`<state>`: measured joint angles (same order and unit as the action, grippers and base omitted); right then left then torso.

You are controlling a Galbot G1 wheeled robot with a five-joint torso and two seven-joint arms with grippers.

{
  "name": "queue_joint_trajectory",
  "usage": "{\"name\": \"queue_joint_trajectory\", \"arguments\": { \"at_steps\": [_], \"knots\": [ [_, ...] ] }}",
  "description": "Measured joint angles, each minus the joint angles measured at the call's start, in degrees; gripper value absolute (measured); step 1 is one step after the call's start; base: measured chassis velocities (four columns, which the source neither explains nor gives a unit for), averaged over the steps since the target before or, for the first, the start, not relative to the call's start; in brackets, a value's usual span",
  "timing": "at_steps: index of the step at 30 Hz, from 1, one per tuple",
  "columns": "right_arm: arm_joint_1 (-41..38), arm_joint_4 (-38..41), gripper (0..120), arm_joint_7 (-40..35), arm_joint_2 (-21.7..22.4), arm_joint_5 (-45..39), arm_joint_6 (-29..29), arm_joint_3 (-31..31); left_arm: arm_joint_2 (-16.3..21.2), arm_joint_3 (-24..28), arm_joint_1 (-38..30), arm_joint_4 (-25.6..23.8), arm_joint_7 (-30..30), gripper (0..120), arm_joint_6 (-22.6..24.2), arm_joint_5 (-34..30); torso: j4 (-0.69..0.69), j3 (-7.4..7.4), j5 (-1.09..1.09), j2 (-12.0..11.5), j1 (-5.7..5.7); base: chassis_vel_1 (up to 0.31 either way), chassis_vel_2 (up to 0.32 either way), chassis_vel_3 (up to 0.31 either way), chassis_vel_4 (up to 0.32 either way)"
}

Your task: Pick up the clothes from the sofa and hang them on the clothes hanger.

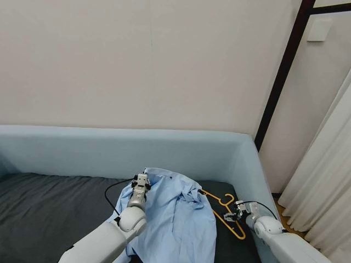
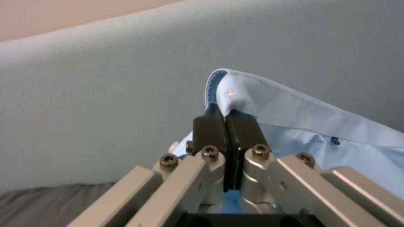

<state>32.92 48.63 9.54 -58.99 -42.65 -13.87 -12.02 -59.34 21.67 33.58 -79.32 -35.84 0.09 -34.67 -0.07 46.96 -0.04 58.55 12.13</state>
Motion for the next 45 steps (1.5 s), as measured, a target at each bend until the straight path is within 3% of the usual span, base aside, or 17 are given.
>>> {"name": "queue_joint_trajectory", "arguments": {
  "at_steps": [2,6,8,10,12,16,26,33,45],
  "knots": [
    [-0.3,-0.9,95,0.2,-0.5,-0.1,0.2,0.1,0.0,0.0,0.0,-0.1,0.0,0,0.0,0.0,-0.01,0.0,0.0,0.0,0.0,0.0,0.0,0.0,0.0],
    [-1.4,-3.5,79,0.4,-2.2,-0.2,0.5,0.7,0.1,0.1,0.0,-0.3,0.2,0,-0.1,-0.2,0.02,0.0,0.0,0.0,0.0,0.0,0.0,0.0,0.0],
    [-1.5,-3.7,79,0.4,-2.3,-0.2,0.6,0.8,0.1,0.1,0.0,-0.4,0.2,0,-0.1,-0.2,0.02,0.0,0.0,0.0,0.0,0.0,0.0,0.0,0.0],
    [-1.9,-5.0,65,0.5,-2.9,-0.2,0.7,1.1,0.2,0.0,-0.1,-0.5,0.2,0,-0.1,-0.3,0.02,0.0,0.0,0.0,0.0,0.0,0.0,0.0,0.0],
    [-2.0,-5.3,64,0.5,-3.0,-0.2,0.7,1.1,0.2,0.0,-0.2,-0.5,0.2,0,-0.1,-0.3,0.02,0.0,0.0,0.0,0.0,0.0,0.0,0.0,0.0],
    [-2.5,-9.1,41,1.5,-4.0,1.0,1.7,1.7,0.5,0.1,-0.2,-1.6,0.2,0,-0.1,-0.6,-0.01,0.0,0.0,0.0,0.0,0.0,0.0,0.0,0.0],
    [-2.2,-10.3,5,2.9,-4.3,0.8,1.9,2.7,0.8,-0.4,-0.5,-1.3,0.4,0,-0.4,-0.7,0.0,0.0,0.0,0.0,0.0,0.0,0.0,0.0,0.0],
    [-2.0,-9.3,4,2.3,-4.3,0.6,2.2,2.7,1.2,-0.6,0.1,-1.7,0.3,0,-0.4,-0.7,0.01,0.0,0.0,0.0,0.0,0.0,0.0,0.0,0.0],
    [-3.9,-2.7,4,-6.3,-2.4,-0.6,8.3,2.8,2.1,-1.5,1.4,-2.8,0.3,0,-0.4,-0.8,0.01,0.0,0.0,0.0,0.01,0.0,0.0,0.0,0.0]
  ]
}}
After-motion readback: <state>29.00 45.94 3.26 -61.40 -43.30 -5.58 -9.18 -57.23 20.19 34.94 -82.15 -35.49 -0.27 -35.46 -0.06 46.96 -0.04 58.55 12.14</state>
